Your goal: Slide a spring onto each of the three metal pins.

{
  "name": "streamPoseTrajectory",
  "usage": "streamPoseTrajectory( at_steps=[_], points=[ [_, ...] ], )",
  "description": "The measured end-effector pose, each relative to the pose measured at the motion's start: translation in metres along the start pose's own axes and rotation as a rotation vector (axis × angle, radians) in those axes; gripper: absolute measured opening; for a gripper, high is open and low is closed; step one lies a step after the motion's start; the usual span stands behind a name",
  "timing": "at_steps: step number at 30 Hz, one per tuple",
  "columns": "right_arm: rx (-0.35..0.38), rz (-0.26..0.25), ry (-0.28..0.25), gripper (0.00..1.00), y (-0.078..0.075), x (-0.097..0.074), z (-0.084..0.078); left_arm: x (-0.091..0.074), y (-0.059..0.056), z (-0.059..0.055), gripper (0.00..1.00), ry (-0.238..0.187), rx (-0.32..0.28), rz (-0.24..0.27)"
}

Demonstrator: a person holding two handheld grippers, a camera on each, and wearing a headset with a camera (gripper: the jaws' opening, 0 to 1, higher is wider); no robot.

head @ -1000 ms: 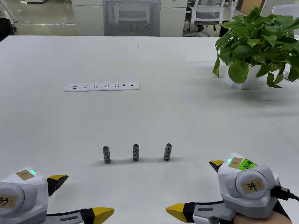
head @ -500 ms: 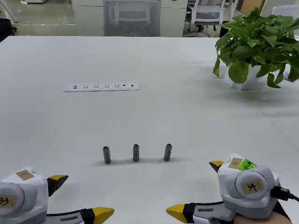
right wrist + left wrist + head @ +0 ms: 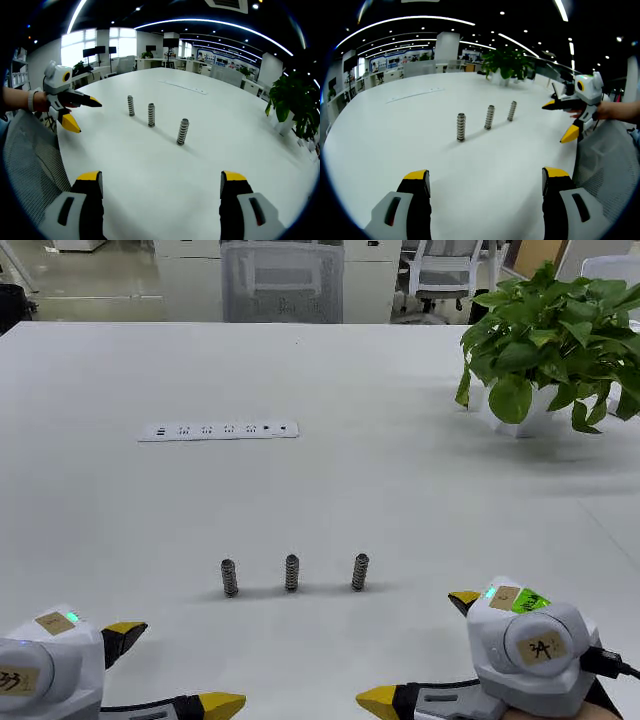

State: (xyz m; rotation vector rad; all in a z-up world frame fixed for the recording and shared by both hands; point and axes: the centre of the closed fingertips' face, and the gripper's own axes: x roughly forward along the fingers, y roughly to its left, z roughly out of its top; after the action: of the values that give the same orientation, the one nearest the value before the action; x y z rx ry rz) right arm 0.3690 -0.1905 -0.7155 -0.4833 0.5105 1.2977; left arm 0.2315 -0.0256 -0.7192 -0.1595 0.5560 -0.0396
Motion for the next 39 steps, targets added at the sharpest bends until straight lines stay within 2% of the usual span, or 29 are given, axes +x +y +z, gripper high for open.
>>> streamPoseTrajectory(
  at_steps=[39],
  points=[
    [-0.002,0.0,-0.006,0.99,-0.0006,-0.0005,0.0012,0.0005,-0.0002,0.0004,0.94,0.002,0.007,0.0]
  ],
)
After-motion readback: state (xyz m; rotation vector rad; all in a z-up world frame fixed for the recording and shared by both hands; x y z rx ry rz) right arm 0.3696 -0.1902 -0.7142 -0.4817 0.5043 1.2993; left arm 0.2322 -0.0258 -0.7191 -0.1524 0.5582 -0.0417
